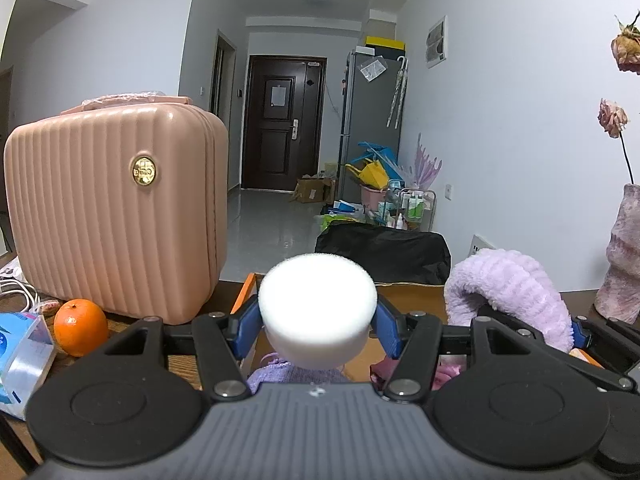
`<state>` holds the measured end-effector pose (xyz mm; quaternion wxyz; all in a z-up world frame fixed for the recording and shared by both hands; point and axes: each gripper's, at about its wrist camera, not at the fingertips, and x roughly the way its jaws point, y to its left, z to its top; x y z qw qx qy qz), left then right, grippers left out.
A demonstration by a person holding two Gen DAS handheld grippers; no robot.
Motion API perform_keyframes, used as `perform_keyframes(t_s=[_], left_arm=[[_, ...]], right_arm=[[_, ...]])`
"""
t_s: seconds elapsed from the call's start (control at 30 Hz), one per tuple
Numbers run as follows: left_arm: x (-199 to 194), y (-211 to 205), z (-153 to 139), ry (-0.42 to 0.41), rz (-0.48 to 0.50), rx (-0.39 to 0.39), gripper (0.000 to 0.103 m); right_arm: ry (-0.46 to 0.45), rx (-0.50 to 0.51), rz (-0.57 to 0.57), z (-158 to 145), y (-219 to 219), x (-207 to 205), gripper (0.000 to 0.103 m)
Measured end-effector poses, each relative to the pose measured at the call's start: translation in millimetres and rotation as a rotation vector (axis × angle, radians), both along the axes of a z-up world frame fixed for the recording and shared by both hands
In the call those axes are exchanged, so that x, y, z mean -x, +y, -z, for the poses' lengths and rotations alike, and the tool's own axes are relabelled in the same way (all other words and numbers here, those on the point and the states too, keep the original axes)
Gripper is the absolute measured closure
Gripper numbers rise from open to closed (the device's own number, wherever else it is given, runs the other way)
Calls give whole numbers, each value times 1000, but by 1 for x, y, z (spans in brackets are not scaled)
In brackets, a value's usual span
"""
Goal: Organize soft objects
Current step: 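Carry the sponge and headband with both tools over the cardboard box, then open both tools to drop the sponge and headband into the box, then withdraw both tools and move the right tool toward the white triangular block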
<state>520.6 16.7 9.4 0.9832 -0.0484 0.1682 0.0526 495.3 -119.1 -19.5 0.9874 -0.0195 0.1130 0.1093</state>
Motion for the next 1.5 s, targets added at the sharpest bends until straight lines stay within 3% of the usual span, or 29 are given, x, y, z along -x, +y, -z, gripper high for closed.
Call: perform_keyframes(t_s=[0.23,0.33,0.47,0.53,0.73,0.8,1.0,1.5], left_arm=[[-6,-3,5,20,-1,0,43],[-7,-2,6,25,-3,1,42],[-7,0,6,22,-23,7,25],[-8,2,6,16,-39,11,21],[-8,12,5,17,-112,38,0],[-8,16,5,14,-137,47,0],[-10,19,5,22,-147,51,0],[-6,22,3,20,-140,77,0]], right_arm=[[14,5,6,2,2,-6,70],[19,8,10,2,3,-9,65],[32,-9,16,1,0,-12,58],[36,-17,22,1,-2,-13,53],[31,-45,66,0,-9,-14,17],[20,-54,75,-1,-10,-13,7],[1,-46,90,-1,-9,-11,0],[-27,-53,88,-5,-11,-3,0]])
